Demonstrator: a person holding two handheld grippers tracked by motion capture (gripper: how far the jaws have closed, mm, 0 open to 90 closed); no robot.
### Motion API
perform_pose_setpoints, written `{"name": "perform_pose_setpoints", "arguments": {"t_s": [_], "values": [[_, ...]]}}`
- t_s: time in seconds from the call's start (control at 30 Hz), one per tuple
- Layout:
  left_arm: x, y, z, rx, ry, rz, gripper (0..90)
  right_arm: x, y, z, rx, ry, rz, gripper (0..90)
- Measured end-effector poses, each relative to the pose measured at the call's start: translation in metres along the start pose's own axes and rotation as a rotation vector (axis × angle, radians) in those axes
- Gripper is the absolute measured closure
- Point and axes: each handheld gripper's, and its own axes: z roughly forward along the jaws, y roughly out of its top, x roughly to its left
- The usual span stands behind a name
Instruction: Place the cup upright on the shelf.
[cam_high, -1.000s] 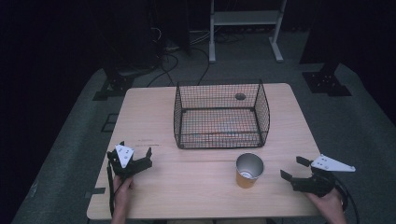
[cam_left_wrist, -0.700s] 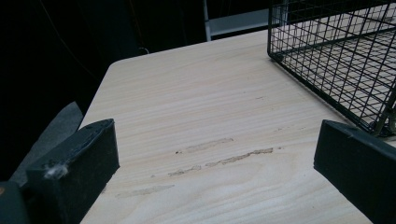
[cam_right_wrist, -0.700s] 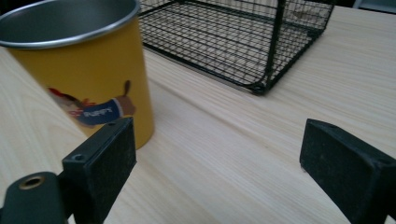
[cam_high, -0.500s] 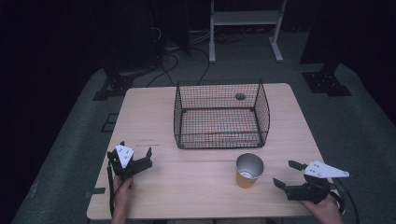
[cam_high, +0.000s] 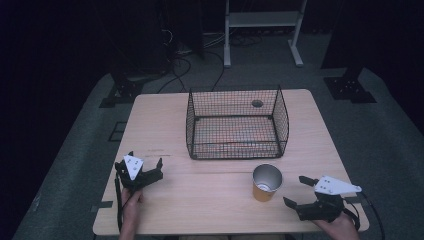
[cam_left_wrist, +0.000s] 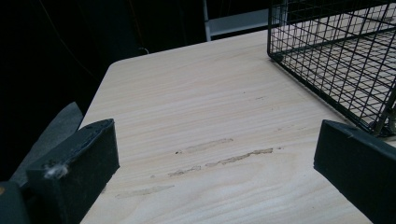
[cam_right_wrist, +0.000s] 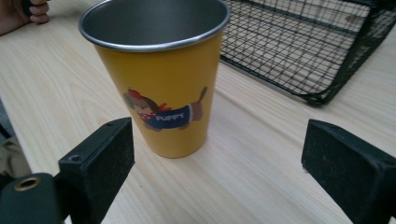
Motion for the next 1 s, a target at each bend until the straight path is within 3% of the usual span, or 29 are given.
{"name": "perform_pose_setpoints", "arguments": {"t_s": [1.0], "values": [[0.0,0.0,0.0,-0.001,-0.002,0.0,0.0,0.022,0.019,0.038,0.052,0.057,-0.066,7.5]]}}
